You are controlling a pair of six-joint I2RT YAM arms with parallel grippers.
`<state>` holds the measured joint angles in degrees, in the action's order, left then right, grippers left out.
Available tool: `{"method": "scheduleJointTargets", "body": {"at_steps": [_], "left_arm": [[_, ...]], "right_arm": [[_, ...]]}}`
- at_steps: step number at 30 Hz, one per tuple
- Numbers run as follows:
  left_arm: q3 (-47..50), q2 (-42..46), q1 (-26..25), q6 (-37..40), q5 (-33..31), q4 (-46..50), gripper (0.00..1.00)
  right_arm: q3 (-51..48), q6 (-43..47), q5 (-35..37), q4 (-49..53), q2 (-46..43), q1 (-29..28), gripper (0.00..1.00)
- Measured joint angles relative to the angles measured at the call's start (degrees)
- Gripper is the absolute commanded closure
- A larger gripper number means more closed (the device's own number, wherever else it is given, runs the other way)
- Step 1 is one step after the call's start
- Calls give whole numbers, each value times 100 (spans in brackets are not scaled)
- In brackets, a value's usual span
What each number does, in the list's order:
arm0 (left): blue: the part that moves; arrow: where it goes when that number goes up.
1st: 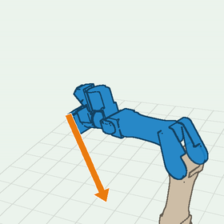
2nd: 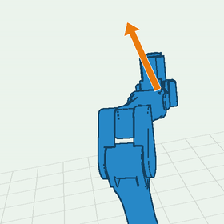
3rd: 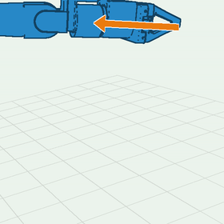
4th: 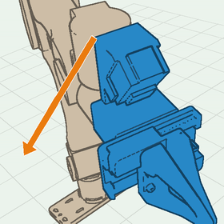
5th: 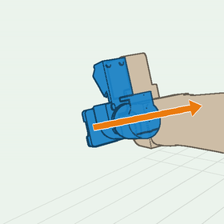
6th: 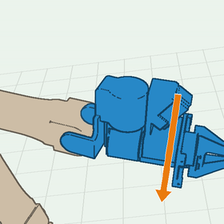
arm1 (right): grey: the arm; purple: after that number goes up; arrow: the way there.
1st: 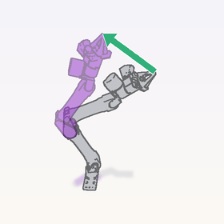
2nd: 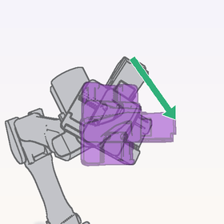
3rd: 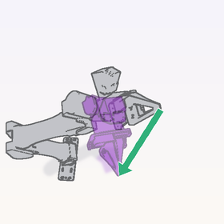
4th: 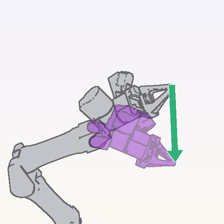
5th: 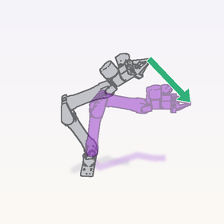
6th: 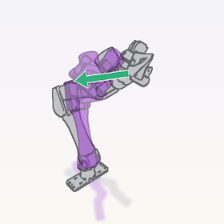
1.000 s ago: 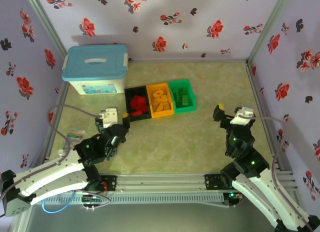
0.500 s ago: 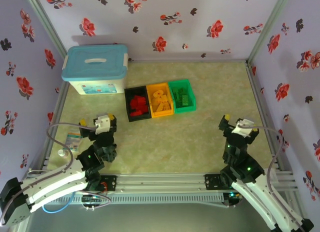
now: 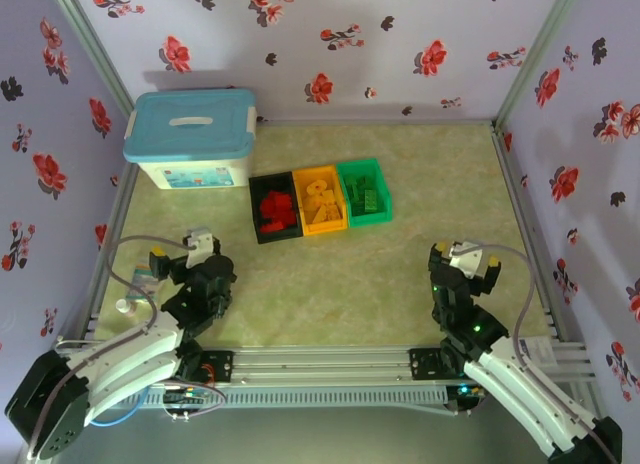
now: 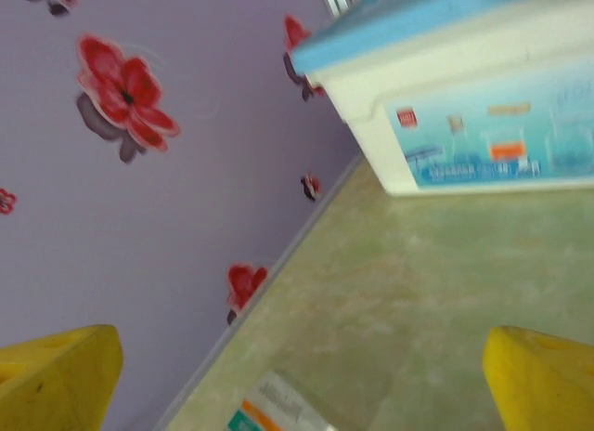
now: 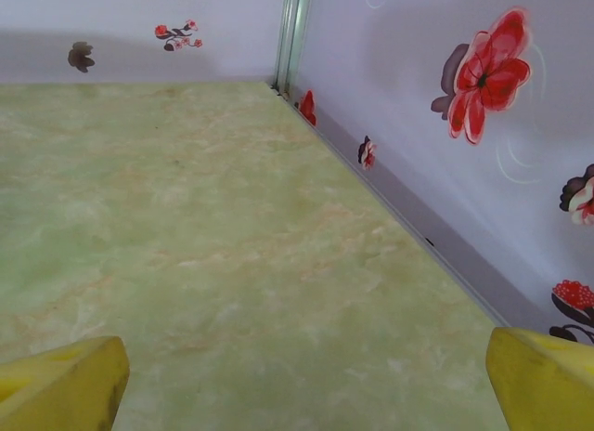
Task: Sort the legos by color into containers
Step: Reset both arms
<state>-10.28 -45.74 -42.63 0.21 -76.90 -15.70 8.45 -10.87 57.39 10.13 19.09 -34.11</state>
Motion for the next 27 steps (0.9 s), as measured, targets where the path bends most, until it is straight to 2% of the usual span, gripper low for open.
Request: {"method": "scheduleJointTargets", "body": {"at_steps": [8, 17, 27], "left_arm": [[-26, -326, 66, -188, 481, 118, 0], [-50, -433, 87, -201, 660, 116, 0], [-70, -721, 442, -199, 997, -105, 0]], "right_arm": [[2, 0, 0, -350, 461, 11, 1], [59, 15, -13, -654, 1069, 94, 1], [131, 66, -120, -1386, 2044, 426, 1]]}}
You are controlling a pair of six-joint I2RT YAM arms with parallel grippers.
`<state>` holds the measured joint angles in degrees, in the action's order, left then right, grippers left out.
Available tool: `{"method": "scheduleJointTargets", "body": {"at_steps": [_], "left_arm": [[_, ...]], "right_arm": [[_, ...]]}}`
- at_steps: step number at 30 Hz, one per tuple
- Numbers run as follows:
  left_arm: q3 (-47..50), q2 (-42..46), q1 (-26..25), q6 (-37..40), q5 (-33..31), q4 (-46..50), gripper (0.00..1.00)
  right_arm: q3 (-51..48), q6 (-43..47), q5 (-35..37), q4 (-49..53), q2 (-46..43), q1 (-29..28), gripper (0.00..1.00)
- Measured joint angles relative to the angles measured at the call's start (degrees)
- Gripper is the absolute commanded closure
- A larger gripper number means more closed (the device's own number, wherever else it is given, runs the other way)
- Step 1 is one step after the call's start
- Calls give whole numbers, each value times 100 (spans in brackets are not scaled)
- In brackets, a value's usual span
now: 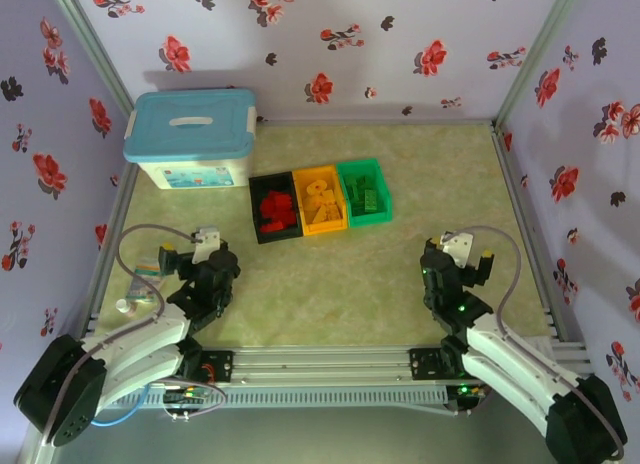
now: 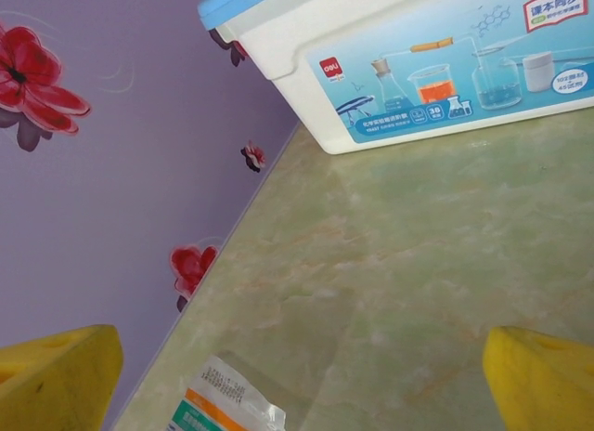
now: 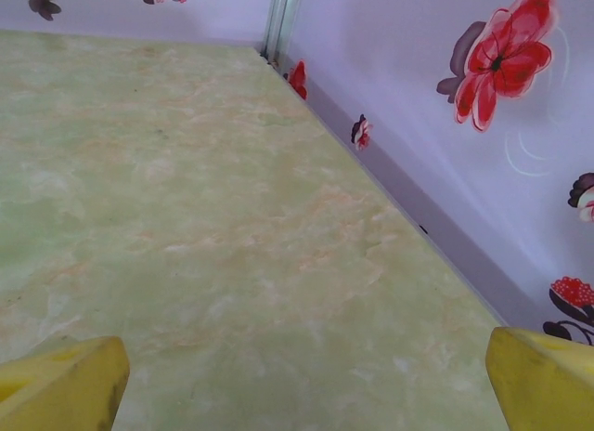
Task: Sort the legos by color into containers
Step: Reset both arms
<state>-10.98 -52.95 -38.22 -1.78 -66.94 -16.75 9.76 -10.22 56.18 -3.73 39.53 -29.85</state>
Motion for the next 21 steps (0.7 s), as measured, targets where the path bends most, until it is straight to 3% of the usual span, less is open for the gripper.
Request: {"method": "scheduleJointTargets", "body": {"at_steps": [12, 21], "left_arm": [[-162, -905, 481, 348, 503, -909, 0], [-597, -2304, 686, 887, 793, -2124, 0]], "right_arm": [[273, 133, -474, -1700, 1965, 675, 1], [997, 372, -787, -2767, 3523, 918, 1]]}}
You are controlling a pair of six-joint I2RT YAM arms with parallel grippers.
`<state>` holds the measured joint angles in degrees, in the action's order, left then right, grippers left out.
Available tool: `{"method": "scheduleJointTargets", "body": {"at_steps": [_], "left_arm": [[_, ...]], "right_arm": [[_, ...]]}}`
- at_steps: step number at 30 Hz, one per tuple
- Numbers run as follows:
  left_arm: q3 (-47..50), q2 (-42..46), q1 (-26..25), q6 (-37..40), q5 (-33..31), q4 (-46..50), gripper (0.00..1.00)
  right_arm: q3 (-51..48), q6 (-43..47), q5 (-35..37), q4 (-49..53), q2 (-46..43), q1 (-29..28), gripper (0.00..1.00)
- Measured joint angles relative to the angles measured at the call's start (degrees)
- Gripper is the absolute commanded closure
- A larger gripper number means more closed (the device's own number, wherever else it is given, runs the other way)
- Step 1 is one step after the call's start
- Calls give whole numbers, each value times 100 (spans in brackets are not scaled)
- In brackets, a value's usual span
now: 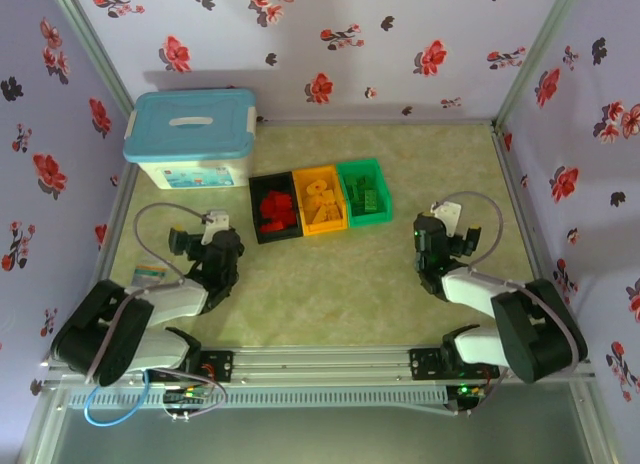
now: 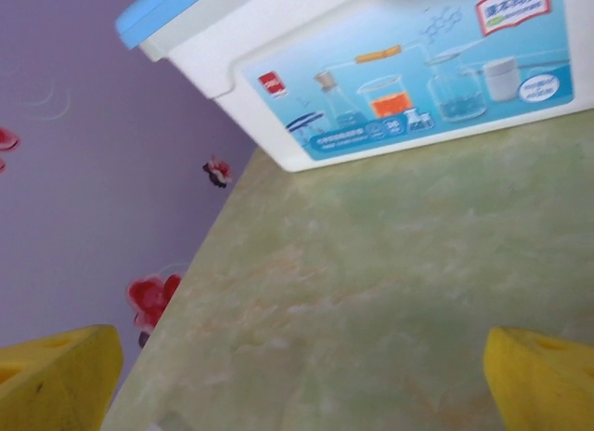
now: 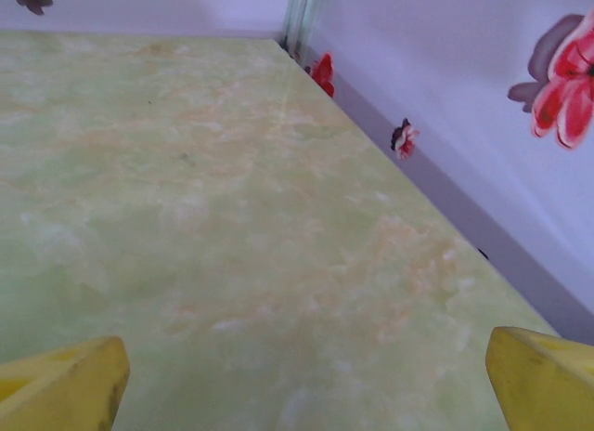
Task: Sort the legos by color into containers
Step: Reset both arms
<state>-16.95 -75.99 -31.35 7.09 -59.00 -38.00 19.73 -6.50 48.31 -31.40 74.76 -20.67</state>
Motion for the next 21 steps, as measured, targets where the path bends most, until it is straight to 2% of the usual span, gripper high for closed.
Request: {"method": "scheduleJointTargets", "body": {"at_steps": [5, 12, 14, 16, 18, 21], "left_arm": [[-376, -542, 24, 247, 72, -437, 0], [-389, -852, 208, 514, 227, -1266, 0], [-376, -992, 330, 656, 280, -1668, 0], [-337, -1187, 468, 835, 319, -2111, 0], [-291, -1386, 608, 1012, 343, -2496, 0], [-238, -1530, 822, 1165, 382, -2848, 0]], "right_arm": [[39, 50, -90, -503, 291, 197, 1], [61, 9, -173, -752, 330, 708, 1], [26, 4, -236, -1086, 400, 903, 1], [-144, 63, -426, -1856, 730, 1078, 1], [-234, 214, -522, -2076, 1091, 1058, 1], [-245, 367, -772, -2240, 1156, 883, 1]]}}
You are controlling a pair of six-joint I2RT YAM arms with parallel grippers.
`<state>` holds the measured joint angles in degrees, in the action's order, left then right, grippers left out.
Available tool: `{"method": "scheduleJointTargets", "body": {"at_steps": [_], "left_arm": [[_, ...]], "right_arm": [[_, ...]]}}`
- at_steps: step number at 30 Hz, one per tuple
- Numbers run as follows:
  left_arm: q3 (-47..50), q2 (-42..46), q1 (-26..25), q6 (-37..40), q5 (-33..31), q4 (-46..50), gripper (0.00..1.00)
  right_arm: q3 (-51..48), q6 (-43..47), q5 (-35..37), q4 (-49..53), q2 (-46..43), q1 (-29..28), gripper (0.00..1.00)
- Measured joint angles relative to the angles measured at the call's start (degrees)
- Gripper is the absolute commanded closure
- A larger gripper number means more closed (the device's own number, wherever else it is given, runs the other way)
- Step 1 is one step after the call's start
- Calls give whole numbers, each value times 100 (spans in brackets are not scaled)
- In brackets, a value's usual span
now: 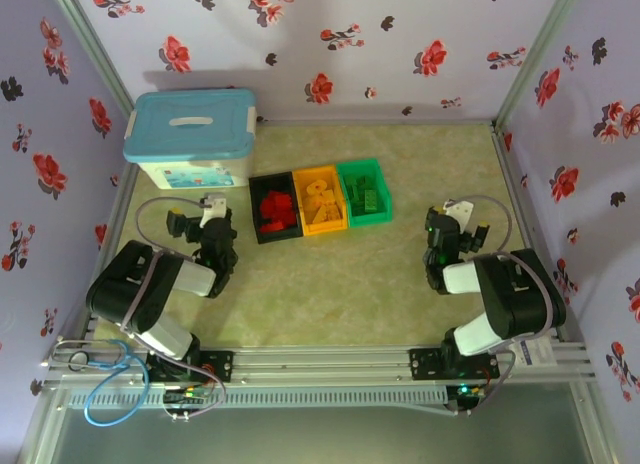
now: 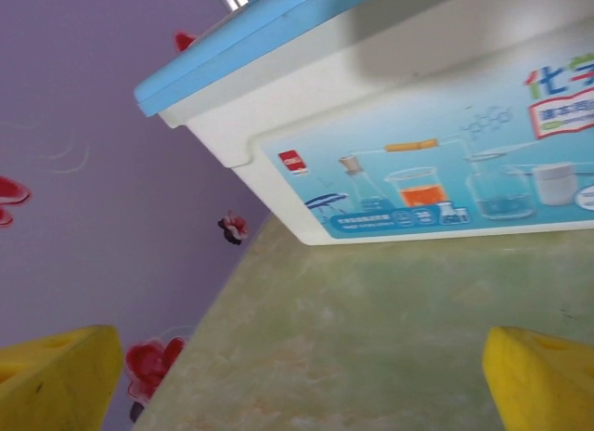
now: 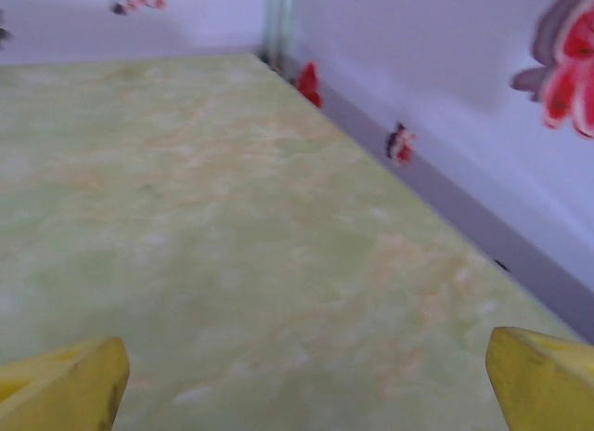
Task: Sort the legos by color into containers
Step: Reset both arms
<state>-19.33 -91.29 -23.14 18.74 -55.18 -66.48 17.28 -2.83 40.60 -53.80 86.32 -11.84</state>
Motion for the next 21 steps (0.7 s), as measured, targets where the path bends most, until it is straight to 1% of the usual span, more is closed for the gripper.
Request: {"method": "scheduleJointTargets", "body": {"at_steps": [5, 8, 11, 14, 16, 19, 21], "left_arm": [[120, 48, 297, -26, 103, -356, 0], [444, 310, 452, -203, 214, -409, 0], [813, 723, 734, -566, 326, -448, 0], [1239, 1196, 1117, -1331, 529, -544, 0], [1585, 1384, 1572, -2041, 680, -621, 0], [1692, 1108, 2035, -2789, 772, -638, 0], [1646, 970, 2092, -2968, 988, -590, 0]], "right_arm": [[-70, 131, -232, -422, -4, -7, 1], [-199, 188, -365, -647, -4, -7, 1], [-238, 229, -455, -723, -4, -7, 0], [-238, 247, -487, -815, -4, -7, 1], [-238, 247, -503, -841, -4, -7, 1], [-238, 249, -509, -861, -4, -7, 1], [-238, 249, -509, -874, -4, -7, 1]]}}
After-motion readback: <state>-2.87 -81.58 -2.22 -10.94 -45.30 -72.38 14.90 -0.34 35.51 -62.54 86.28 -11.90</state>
